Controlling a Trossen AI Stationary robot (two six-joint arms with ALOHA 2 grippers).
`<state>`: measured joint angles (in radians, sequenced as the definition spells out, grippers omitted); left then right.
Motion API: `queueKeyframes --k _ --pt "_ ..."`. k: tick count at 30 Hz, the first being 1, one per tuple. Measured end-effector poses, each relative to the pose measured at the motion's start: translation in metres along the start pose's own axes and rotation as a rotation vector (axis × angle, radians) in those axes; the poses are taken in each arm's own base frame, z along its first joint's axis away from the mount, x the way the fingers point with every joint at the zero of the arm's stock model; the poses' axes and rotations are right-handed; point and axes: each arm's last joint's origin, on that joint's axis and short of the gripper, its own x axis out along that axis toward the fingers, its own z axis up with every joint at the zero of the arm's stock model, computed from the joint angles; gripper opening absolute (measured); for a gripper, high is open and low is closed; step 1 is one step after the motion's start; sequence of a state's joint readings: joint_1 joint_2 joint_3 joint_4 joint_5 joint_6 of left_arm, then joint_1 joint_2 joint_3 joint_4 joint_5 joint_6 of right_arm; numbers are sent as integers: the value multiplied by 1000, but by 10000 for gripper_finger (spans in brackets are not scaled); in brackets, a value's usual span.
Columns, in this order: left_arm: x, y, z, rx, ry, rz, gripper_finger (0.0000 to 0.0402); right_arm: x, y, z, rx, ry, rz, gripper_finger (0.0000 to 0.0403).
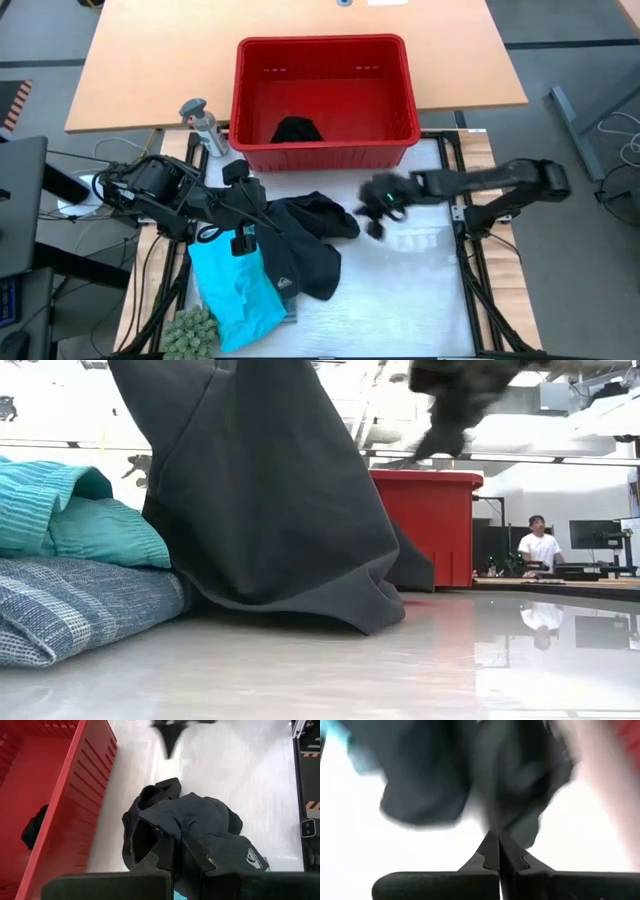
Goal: Fold Laundry from Bin
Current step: Fold the black shorts from the red organizer bin
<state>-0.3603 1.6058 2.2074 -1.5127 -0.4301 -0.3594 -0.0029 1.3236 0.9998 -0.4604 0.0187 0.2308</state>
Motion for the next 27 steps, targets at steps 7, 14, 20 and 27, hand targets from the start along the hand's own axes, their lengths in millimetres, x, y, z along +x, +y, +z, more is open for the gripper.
queueKeyframes --k 7,14,20,27 --pt "0 0 0 -1 1 -2 0 12 27 -58 -126 38 -70 78" --pt "0 0 0 4 1 -2 0 44 37 -72 -238 72 -162 213" --pt "0 0 0 4 1 -2 0 71 41 -89 -278 172 -181 262" --pt "0 0 0 3 1 -1 0 83 39 -86 -262 107 -306 243"
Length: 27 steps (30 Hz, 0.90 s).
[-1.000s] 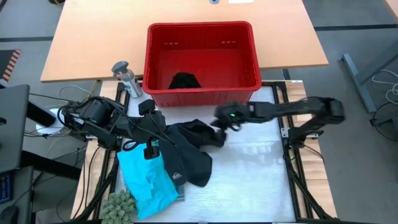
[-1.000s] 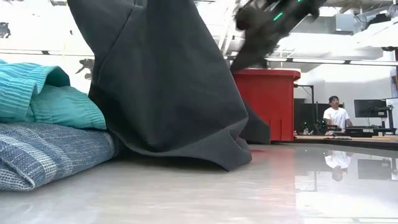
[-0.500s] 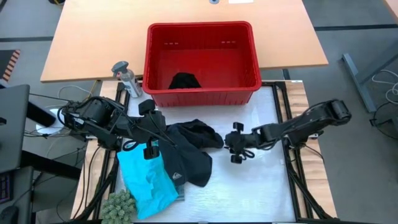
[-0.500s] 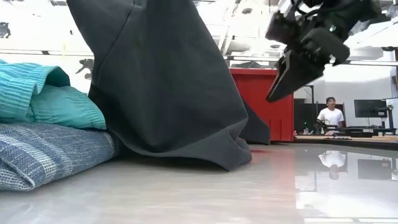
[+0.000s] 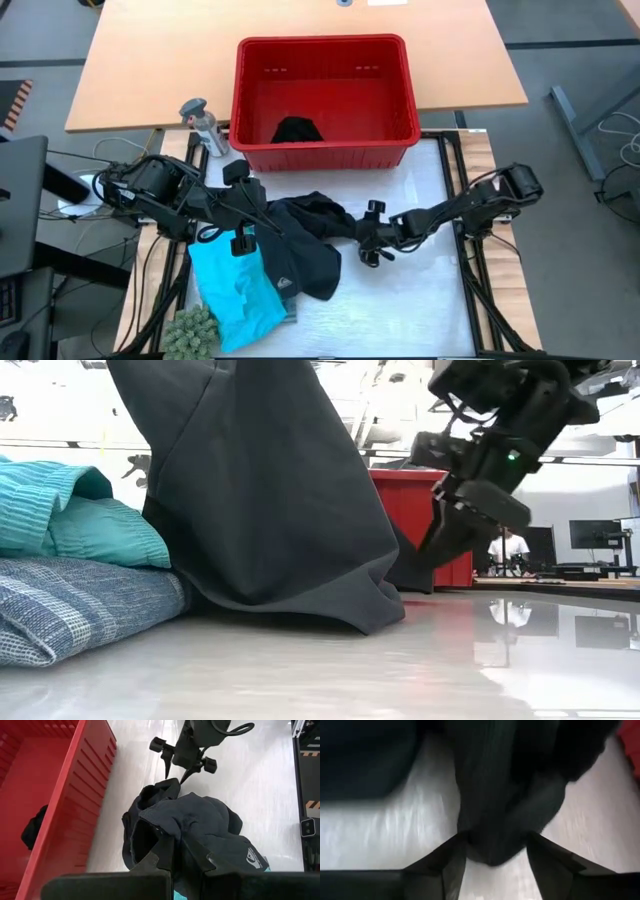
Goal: Fold Laundry from Bin
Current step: Fold the black shorts from the red organizer bin
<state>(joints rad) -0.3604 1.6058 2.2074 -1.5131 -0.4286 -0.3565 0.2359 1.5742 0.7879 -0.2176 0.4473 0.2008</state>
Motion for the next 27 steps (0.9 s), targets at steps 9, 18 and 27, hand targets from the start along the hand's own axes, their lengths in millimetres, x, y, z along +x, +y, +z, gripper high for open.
queueKeyframes --k 9,18,27 --pt "0 0 0 0 0 1 0 -2 -13 18 81 -79 15 67" --pt "0 0 0 19 -1 1 0 -35 -28 62 58 -193 34 25" --pt "0 0 0 11 0 0 0 -30 -65 83 185 -241 167 19"
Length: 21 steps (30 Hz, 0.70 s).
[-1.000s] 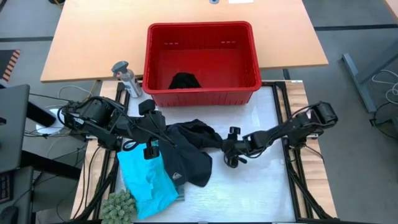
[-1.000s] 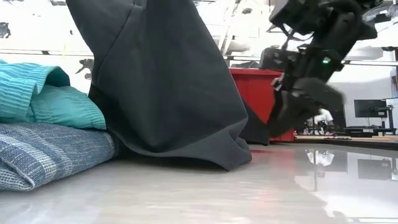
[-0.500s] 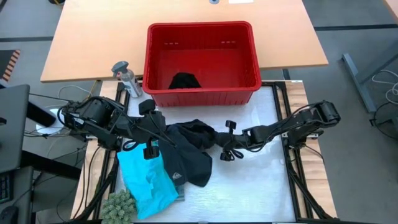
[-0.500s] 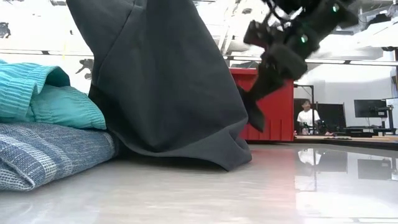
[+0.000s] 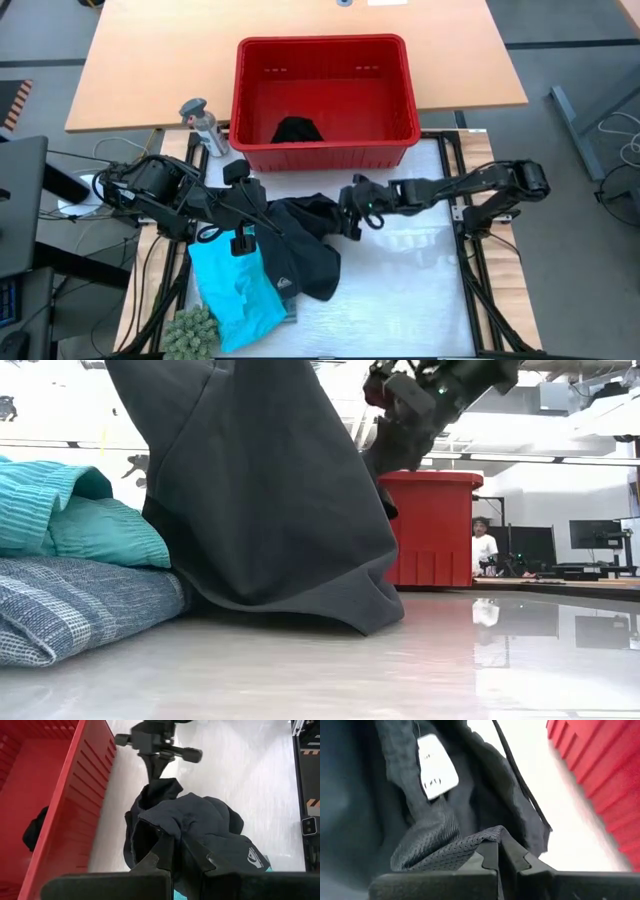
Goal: Fold Laundry from Bin
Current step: Fold the black shorts from the red organizer bin
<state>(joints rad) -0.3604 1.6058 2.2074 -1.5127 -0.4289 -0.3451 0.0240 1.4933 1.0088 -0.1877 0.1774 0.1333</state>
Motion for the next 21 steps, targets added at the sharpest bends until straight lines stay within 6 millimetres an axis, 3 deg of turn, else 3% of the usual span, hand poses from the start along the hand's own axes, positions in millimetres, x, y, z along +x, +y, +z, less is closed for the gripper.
queueKeyframes --k 5,10,21 --pt "0 0 0 3 0 0 0 8 -13 6 40 -45 67 20" --pt "0 0 1 1 -7 -1 0 26 -7 3 33 -51 164 20" --pt "0 -1 2 -5 -20 -7 0 100 0 5 50 29 156 23"
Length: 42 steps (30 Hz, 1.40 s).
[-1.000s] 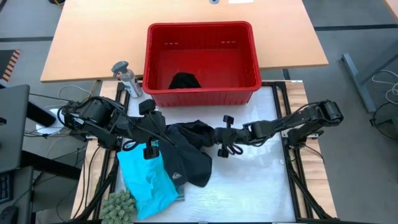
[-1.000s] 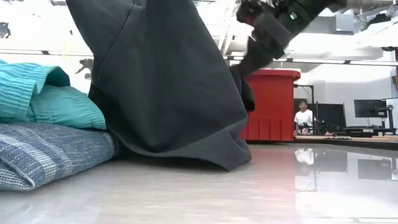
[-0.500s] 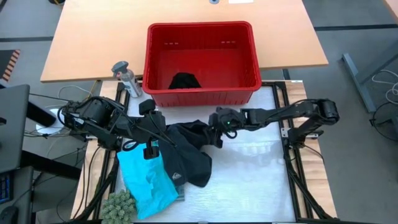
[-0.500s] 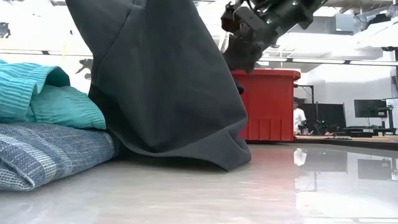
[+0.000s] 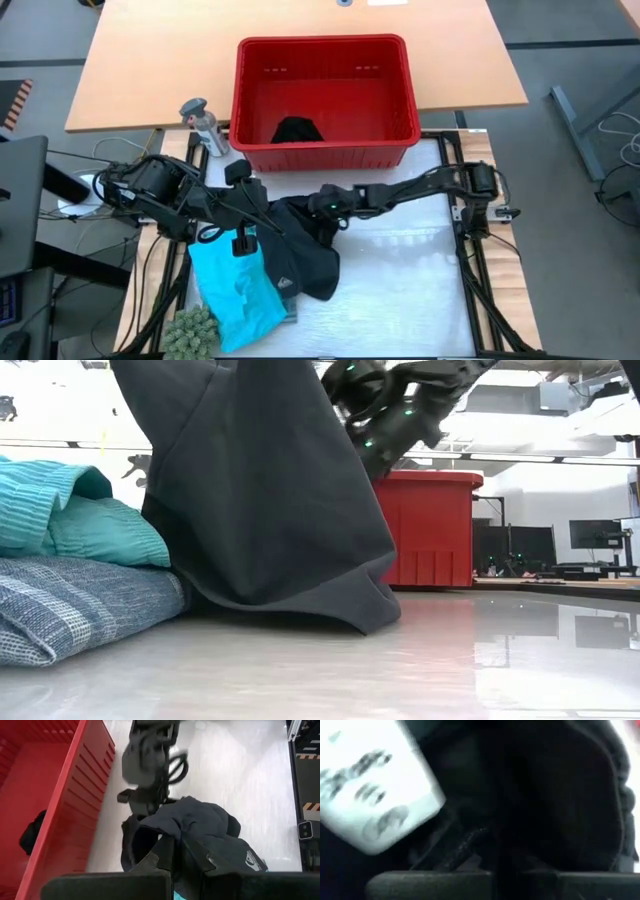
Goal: Fold Laundry from Bin
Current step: Fold the black shorts from the red organizer bin
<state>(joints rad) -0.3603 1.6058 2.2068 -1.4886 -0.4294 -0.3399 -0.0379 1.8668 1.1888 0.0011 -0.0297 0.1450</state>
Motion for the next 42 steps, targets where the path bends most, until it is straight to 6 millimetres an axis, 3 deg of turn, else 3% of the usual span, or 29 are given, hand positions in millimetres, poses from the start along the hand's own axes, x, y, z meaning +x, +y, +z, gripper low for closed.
queueKeyframes --k 5,9,18,25,29,33,37,42 --pt "0 0 0 -3 -1 -5 0 20 -4 12 8 114 -25 56" --pt "0 0 0 9 -1 -6 0 17 -2 26 -138 205 -26 102" --pt "0 0 0 20 -2 -3 0 -46 -27 70 -161 103 -102 203" --pt "0 0 -1 27 13 1 0 -85 -47 78 -97 106 -98 225" --pt "0 1 -3 35 27 6 0 -110 -49 70 -39 189 -66 224" --pt "0 2 -4 44 36 18 0 -125 -52 39 150 206 -87 224" --pt "0 1 -4 49 36 18 0 -122 -54 -4 333 122 -96 224" --pt "0 2 -4 43 36 17 0 -101 -59 -32 436 -15 -94 224"
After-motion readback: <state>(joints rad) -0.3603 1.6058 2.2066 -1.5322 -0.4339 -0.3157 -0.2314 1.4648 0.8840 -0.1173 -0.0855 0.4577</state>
